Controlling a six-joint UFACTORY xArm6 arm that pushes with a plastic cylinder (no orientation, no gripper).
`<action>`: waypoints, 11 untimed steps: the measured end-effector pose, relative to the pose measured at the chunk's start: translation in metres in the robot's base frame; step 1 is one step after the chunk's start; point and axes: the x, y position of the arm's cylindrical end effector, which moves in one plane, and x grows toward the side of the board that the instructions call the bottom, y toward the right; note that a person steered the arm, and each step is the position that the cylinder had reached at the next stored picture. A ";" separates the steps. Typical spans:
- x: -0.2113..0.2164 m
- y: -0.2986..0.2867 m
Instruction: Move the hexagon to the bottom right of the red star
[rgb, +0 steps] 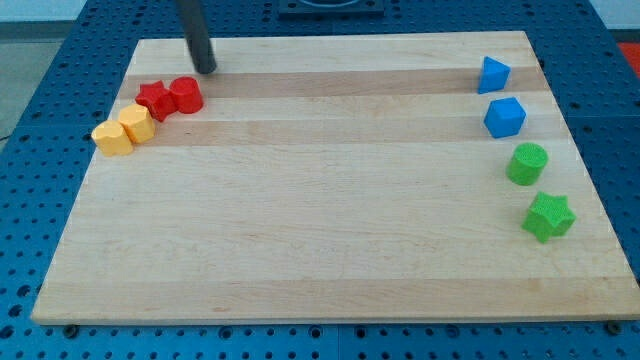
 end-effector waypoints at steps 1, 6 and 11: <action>0.052 -0.014; 0.056 -0.099; 0.213 -0.100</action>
